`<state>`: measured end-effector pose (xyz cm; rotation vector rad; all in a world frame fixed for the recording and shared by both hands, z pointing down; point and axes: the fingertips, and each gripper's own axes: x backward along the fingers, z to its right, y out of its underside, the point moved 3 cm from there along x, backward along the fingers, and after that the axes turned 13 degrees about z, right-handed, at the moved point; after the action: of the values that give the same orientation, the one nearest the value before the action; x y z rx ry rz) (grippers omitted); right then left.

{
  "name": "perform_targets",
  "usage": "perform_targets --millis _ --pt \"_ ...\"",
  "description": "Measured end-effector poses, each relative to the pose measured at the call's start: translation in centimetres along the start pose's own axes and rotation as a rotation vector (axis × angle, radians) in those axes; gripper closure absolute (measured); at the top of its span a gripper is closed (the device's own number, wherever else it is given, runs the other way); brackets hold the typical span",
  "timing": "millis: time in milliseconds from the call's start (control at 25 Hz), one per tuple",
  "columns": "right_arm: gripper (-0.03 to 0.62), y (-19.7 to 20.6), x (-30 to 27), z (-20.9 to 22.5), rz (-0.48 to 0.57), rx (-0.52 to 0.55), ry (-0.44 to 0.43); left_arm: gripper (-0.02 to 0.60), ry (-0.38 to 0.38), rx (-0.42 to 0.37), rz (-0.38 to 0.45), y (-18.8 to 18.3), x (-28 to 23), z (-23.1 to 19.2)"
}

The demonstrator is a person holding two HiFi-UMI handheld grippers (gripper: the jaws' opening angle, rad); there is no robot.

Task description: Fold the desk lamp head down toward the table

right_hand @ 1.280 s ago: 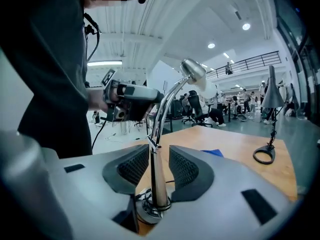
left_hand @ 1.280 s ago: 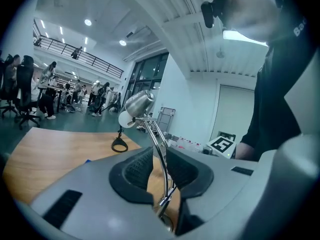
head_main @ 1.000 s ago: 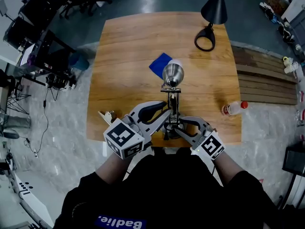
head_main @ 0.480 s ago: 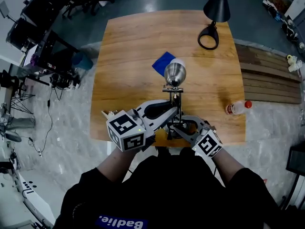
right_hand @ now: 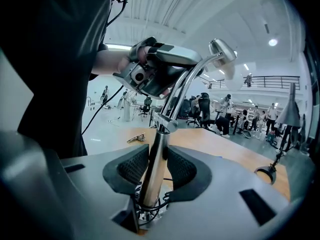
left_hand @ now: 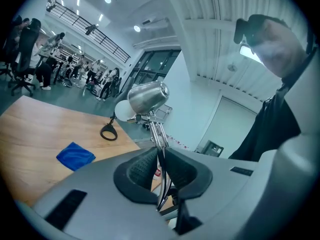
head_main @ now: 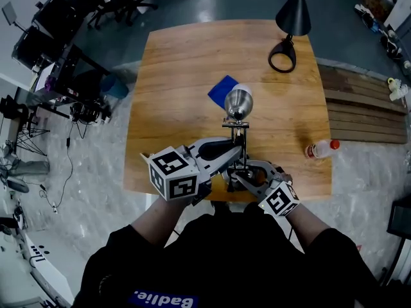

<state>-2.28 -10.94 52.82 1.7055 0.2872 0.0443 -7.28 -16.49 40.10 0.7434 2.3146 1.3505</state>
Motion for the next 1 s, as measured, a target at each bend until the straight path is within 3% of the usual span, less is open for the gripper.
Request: perform_targets --millis 320,520,800,1000 --pt "0.482 -0.1 0.0 -0.2 -0.016 0.041 0.013 0.532 -0.002 0.134 0.005 0.1 -0.1 -0.2" --pt "0.482 0.0 0.1 -0.4 -0.025 0.057 0.02 0.534 -0.028 0.148 -0.004 0.2 -0.2 -0.3" --pt "0.482 0.0 0.0 -0.5 -0.017 0.056 0.019 0.532 -0.063 0.227 -0.009 0.6 -1.0 -2.3" --pt "0.482 0.0 0.0 -1.0 -0.012 0.069 0.008 0.529 -0.089 0.342 -0.048 1.8 -1.9 -4.7"
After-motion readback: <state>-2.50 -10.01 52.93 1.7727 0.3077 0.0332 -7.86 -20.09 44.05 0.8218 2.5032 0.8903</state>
